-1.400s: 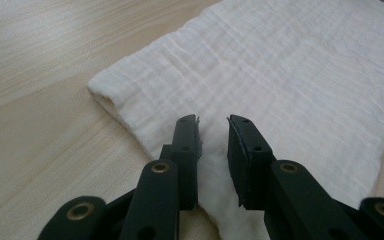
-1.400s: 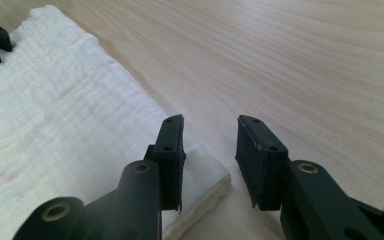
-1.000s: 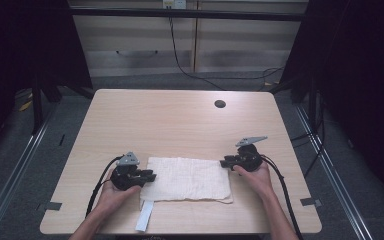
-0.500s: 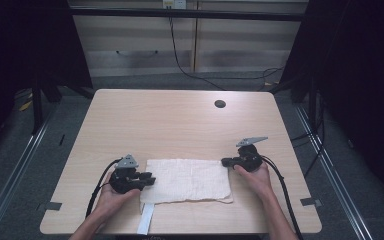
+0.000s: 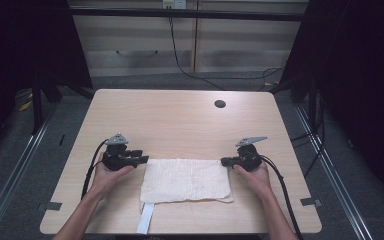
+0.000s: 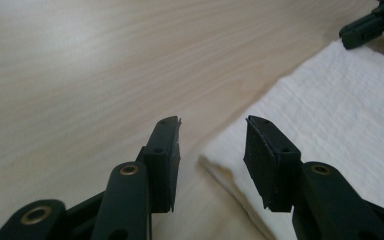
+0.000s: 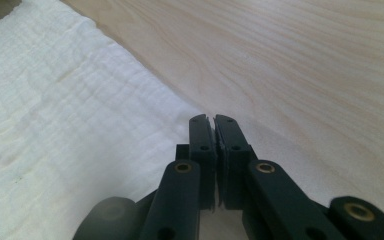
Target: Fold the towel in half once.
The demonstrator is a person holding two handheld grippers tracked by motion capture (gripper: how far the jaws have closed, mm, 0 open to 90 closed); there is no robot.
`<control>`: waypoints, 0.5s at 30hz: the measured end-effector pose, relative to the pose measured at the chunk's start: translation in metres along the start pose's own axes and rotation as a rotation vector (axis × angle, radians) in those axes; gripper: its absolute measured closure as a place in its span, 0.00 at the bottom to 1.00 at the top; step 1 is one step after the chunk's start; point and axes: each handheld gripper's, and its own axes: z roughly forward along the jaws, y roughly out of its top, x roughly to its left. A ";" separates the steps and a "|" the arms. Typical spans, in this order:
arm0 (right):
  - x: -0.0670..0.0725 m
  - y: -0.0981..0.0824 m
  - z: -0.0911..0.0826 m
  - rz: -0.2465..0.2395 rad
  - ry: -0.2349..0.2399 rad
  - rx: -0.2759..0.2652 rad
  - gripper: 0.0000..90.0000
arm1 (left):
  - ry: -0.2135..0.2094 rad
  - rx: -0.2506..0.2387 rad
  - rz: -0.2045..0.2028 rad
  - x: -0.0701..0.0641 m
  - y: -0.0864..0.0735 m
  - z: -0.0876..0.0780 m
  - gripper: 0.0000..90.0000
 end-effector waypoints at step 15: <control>-0.001 0.000 0.001 0.000 0.009 -0.008 0.97 | 0.040 0.068 0.117 -0.011 -0.004 0.028 0.66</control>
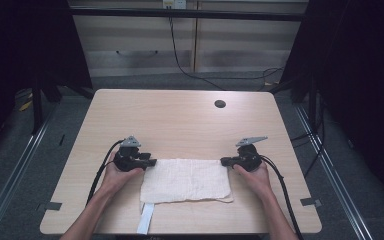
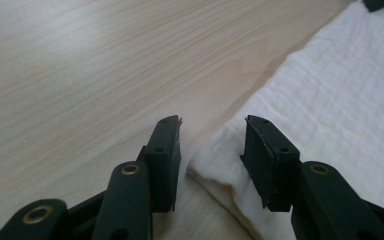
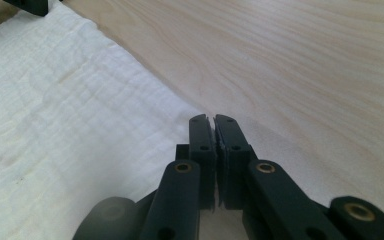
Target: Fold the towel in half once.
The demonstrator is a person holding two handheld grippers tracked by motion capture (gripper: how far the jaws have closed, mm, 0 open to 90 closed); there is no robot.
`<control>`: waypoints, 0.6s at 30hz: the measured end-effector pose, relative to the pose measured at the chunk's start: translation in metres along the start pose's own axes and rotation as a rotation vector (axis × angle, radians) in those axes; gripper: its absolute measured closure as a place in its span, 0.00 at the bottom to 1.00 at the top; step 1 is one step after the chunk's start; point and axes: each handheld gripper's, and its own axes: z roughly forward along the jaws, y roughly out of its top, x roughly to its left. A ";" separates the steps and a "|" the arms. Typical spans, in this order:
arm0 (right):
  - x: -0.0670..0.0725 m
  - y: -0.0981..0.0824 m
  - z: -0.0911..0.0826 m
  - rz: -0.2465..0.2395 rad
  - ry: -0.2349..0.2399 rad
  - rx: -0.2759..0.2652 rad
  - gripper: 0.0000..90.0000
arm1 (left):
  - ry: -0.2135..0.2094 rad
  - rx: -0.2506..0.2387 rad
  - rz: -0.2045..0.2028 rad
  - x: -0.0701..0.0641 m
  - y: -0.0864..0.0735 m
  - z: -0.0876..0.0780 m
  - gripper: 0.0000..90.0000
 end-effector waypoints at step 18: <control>0.002 0.003 -0.003 -0.007 0.008 -0.030 0.97 | -0.031 -0.016 -0.011 -0.007 -0.007 -0.004 0.94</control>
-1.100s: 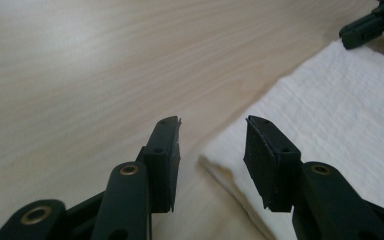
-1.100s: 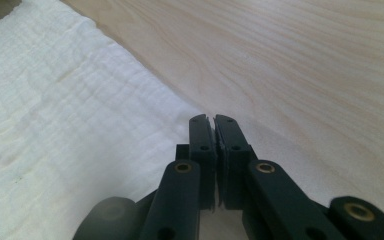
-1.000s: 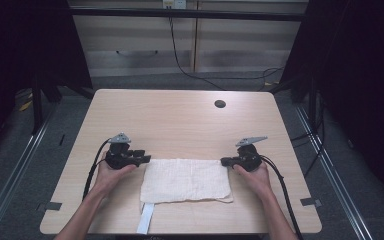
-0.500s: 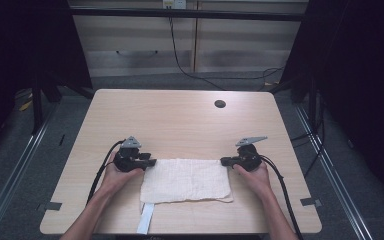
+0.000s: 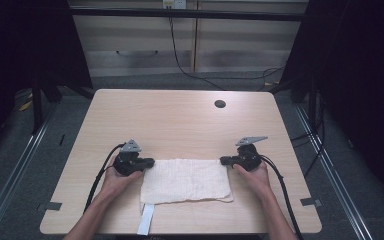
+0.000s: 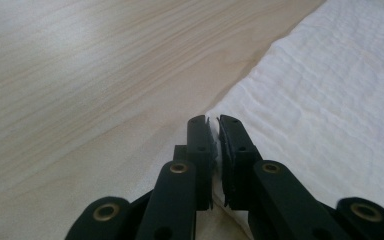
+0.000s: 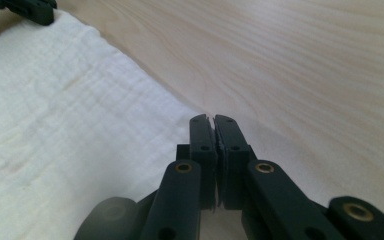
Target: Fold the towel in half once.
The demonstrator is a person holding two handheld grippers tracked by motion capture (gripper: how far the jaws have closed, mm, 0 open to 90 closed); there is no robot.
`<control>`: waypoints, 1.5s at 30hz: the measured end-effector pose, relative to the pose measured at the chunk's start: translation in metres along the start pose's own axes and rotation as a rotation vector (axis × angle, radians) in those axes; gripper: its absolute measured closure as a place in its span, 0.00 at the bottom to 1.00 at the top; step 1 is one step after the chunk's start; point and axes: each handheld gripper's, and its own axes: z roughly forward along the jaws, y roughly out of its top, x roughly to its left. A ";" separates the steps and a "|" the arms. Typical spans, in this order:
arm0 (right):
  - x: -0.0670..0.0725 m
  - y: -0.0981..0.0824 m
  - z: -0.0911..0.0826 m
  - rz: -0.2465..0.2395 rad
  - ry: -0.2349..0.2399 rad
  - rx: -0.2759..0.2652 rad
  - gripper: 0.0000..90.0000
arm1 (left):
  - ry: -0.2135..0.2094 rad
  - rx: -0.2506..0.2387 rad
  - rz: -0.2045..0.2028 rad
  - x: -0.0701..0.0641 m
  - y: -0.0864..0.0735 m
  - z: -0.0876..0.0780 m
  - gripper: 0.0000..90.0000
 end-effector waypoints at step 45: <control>0.052 0.005 -0.048 -0.194 0.101 -0.110 0.97 | 0.029 -0.103 -0.104 0.006 0.011 -0.017 0.94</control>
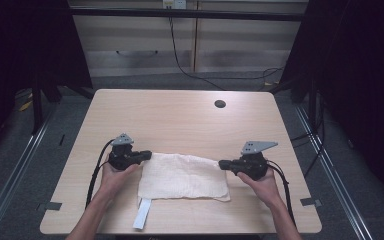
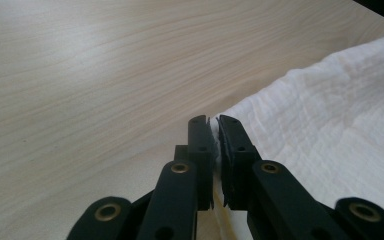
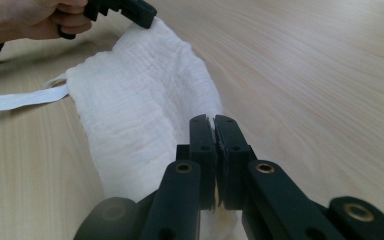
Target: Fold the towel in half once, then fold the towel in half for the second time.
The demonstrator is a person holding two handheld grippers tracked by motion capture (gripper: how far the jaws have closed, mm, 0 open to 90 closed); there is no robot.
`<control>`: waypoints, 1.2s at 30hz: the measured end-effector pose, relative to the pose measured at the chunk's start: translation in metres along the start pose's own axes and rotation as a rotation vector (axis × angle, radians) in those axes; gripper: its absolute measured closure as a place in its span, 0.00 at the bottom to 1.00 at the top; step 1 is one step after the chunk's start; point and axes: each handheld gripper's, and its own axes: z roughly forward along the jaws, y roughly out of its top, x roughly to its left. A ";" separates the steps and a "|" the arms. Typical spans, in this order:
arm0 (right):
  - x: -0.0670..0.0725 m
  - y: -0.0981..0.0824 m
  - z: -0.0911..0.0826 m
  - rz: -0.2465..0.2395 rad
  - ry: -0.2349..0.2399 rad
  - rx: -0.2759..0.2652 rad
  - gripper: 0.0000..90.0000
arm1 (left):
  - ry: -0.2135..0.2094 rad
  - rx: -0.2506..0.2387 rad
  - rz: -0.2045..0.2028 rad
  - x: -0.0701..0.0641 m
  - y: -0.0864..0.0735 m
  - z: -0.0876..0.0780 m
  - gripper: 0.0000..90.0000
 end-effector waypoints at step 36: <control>0.059 -0.038 0.010 -0.074 0.152 0.169 0.97 | 0.038 -0.009 0.003 -0.008 0.001 0.006 0.95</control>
